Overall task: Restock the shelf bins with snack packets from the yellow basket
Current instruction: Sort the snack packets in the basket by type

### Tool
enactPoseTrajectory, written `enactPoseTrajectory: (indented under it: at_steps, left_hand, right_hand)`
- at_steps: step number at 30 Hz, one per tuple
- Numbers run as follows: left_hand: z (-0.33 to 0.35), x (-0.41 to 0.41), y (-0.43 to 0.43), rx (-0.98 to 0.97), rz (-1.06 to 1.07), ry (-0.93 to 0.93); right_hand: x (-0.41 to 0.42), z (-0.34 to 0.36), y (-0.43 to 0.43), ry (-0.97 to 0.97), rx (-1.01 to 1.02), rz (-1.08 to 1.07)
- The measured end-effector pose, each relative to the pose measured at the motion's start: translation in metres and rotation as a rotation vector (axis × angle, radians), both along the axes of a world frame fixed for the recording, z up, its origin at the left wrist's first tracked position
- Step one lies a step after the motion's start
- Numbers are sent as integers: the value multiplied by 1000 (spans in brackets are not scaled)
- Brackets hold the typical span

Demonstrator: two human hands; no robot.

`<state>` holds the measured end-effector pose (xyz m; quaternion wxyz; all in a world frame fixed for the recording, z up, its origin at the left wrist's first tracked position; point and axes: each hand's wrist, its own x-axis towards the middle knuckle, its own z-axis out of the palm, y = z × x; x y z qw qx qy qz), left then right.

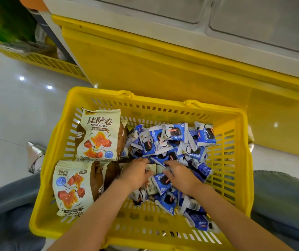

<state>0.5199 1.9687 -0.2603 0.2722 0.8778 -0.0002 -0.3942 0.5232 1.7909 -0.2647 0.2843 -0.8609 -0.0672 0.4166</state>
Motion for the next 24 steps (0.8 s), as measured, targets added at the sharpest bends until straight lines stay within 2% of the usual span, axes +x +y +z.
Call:
enactPoseTrajectory:
  at_steps: [4, 7, 9, 13, 15, 18, 20, 24]
  left_hand:
    - [-2, 6, -3, 2, 27, -35]
    - [3, 0, -2, -113, 125, -59]
    - [13, -3, -2, -211, 214, -164]
    - [46, -6, -7, -332, 423, -430]
    - [62, -7, -10, -328, 448, -535]
    - [82, -12, -10, -280, 441, -684]
    - [94, -15, -8, -271, 486, -736]
    - [117, -23, -3, -316, 590, -774]
  right_hand:
    - [8, -11, 4, 69, -45, -33]
    - [9, -8, 0, 17, -26, -51]
    - [7, 2, -1, -42, 51, -114]
    - [-3, 41, 5, 22, 287, -213]
    - [-4, 56, 8, -21, 316, -267]
    - [-2, 80, 5, -56, 477, -536]
    - [-5, 93, 0, -36, 589, -625]
    - [-19, 113, 6, -16, 630, -579]
